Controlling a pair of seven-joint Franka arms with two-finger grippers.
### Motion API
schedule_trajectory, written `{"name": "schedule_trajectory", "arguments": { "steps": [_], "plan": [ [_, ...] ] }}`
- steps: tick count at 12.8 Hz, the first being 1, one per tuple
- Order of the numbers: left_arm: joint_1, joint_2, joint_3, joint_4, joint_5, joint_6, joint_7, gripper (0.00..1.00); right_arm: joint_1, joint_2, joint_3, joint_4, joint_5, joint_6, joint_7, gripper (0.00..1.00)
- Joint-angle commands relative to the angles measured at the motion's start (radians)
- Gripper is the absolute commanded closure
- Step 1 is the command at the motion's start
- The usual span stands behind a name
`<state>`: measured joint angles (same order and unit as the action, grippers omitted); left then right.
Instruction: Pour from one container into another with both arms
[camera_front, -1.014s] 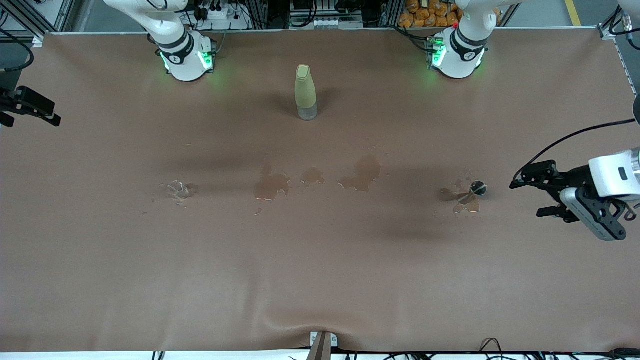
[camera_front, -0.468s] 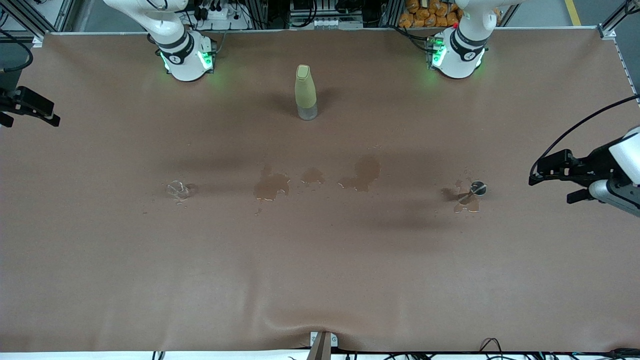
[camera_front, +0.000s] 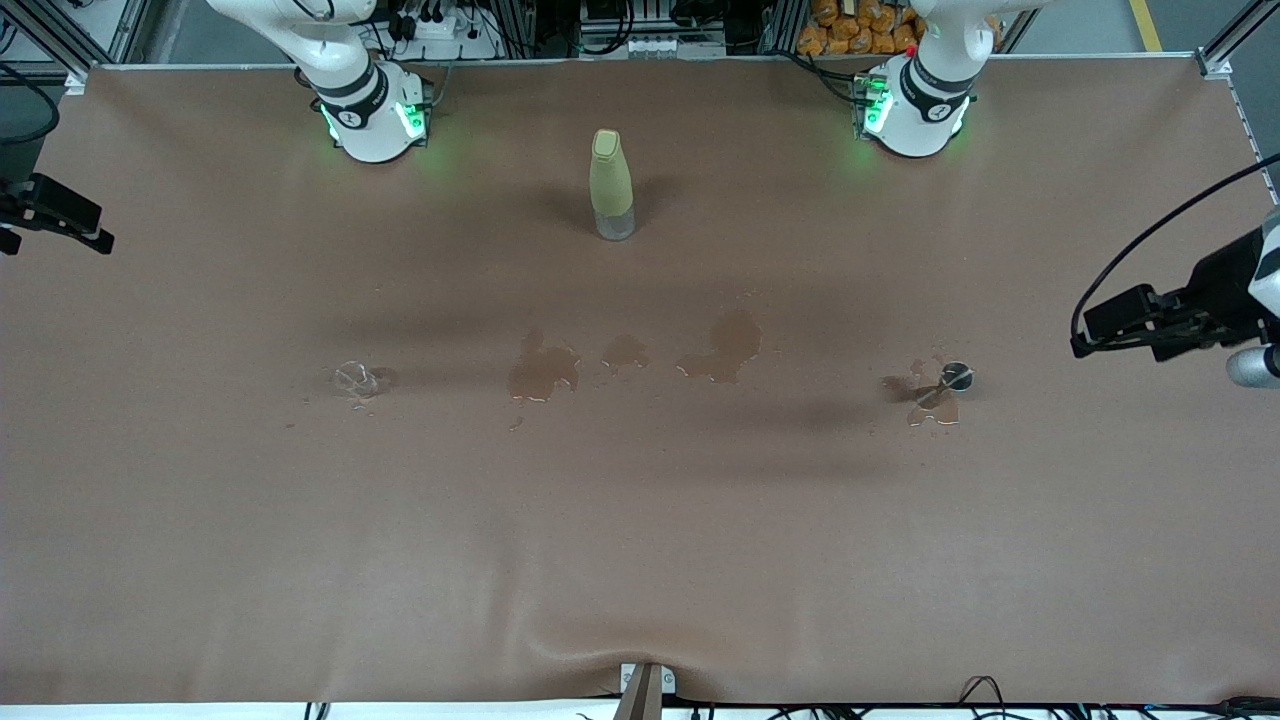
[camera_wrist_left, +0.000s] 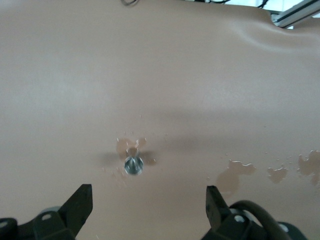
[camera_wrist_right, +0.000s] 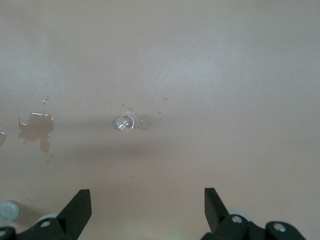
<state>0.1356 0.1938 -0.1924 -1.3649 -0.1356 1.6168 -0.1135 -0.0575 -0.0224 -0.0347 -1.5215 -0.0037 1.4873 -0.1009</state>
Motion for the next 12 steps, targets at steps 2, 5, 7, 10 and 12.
{"name": "schedule_trajectory", "arguments": {
  "steps": [2, 5, 7, 10, 12],
  "plan": [
    [-0.001, -0.106, -0.047, -0.057, 0.124, -0.081, -0.075, 0.00, -0.007, 0.010, -0.001, 0.020, 0.019, 0.010, -0.026, 0.00],
    [0.015, -0.119, -0.096, -0.060, 0.188, -0.081, -0.069, 0.00, -0.005, 0.012, -0.001, 0.018, 0.022, 0.010, -0.019, 0.00],
    [0.063, -0.116, -0.093, -0.060, 0.166, -0.077, -0.031, 0.00, -0.007, 0.012, -0.001, 0.018, 0.042, 0.010, -0.020, 0.00],
    [0.107, -0.102, -0.091, -0.060, 0.088, -0.071, 0.054, 0.00, -0.005, 0.012, -0.001, 0.018, 0.051, 0.010, -0.020, 0.00],
    [0.102, -0.099, -0.093, -0.060, 0.090, -0.072, 0.048, 0.00, -0.007, 0.015, -0.001, 0.018, 0.051, 0.010, -0.022, 0.00]
  ]
}}
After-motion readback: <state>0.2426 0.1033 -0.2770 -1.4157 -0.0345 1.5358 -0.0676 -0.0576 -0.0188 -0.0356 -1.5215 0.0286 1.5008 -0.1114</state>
